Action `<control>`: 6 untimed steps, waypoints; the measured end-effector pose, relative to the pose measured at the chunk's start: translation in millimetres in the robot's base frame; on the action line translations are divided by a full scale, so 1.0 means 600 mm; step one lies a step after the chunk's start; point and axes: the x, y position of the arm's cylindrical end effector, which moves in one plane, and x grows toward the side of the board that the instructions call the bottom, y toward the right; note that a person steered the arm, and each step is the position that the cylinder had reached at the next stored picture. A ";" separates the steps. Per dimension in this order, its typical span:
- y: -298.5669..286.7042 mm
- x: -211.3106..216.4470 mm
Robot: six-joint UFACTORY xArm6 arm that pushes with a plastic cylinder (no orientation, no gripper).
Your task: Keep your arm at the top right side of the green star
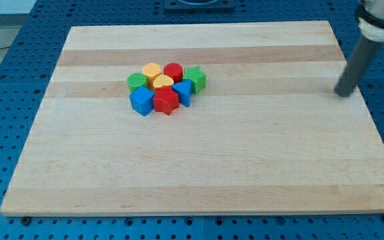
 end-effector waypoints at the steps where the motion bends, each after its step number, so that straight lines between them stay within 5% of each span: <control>1: -0.059 -0.078; 6: -0.345 -0.127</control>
